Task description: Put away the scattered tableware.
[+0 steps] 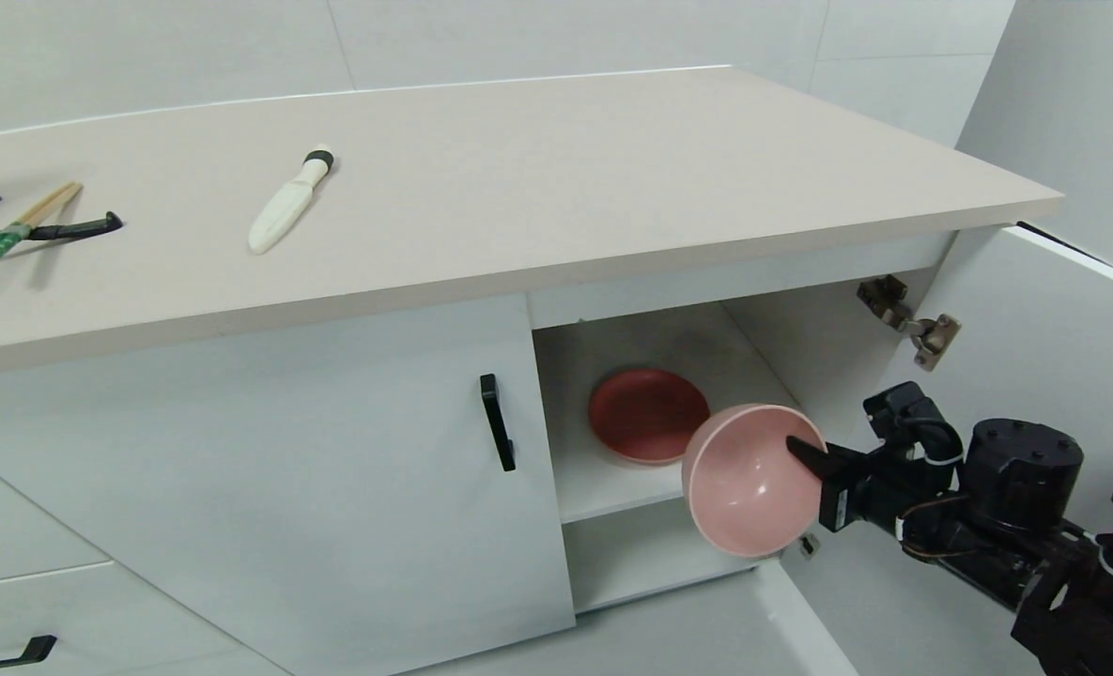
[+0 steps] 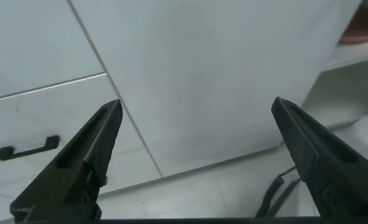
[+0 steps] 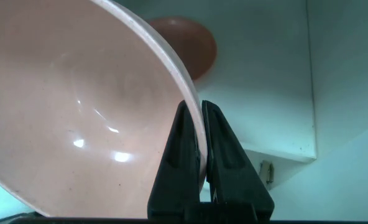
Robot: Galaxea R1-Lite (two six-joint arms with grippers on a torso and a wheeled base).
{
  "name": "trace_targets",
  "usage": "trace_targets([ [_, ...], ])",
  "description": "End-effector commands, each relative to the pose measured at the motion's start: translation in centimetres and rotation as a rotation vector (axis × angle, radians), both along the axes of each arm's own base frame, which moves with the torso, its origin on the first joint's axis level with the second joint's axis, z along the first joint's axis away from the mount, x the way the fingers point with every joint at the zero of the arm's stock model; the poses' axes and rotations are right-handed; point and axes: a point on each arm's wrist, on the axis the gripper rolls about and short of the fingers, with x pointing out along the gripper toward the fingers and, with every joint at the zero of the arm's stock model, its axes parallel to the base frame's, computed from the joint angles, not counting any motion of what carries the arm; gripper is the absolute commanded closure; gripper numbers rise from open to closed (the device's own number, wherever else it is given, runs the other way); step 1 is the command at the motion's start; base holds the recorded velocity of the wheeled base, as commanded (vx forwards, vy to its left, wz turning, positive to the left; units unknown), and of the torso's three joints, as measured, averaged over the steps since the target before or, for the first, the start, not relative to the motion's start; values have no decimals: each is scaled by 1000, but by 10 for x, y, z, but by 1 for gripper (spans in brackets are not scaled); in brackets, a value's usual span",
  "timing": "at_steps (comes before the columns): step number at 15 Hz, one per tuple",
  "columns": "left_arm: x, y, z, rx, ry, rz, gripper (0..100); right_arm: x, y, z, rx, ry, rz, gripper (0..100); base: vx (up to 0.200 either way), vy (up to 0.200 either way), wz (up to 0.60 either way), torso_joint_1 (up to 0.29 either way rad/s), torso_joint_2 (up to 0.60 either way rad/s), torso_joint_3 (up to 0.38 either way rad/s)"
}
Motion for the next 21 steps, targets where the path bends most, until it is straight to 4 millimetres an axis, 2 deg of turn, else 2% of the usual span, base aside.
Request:
trace_targets([
  [1, 0, 2, 0, 2, -5, -60, 0, 5, 1, -12, -12, 33, -3, 100, 0, 0, 0, 0, 0, 0],
  [4, -3, 2, -1, -25, -40, -53, 0, 11, 3, -8, -1, 6, -3, 100, 0, 0, 0, 0, 0, 0],
  [5, -6, 3, -2, -21, -56, 15, 0, 16, 4, -4, 6, -18, -4, 100, 0, 0, 0, 0, 0, 0],
  [6, -6, 4, -4, -45, -52, 72, 0, 18, 4, -7, 5, -10, -6, 100, 0, 0, 0, 0, 0, 0],
  [9, -6, 4, -5, -57, -37, 68, 0, 25, 6, -19, 30, 33, -14, 100, 0, 0, 0, 0, 0, 0],
  [11, -5, 4, -6, -36, -17, 62, 0, 39, 11, -19, 68, 16, -13, 100, 0, 0, 0, 0, 0, 0],
  [15, -7, 4, -7, -17, -38, 29, 0, 82, 26, -8, 115, -124, -5, 100, 0, 0, 0, 0, 0, 0],
  [19, -7, 4, -7, -83, -39, 32, 0, 98, 34, 0, 136, -183, 8, 100, 0, 0, 0, 0, 0, 0],
  [21, -7, 4, -7, -114, -40, 33, 0, 110, 38, 5, 120, -137, 6, 100, 0, 0, 0, 0, 0, 0],
])
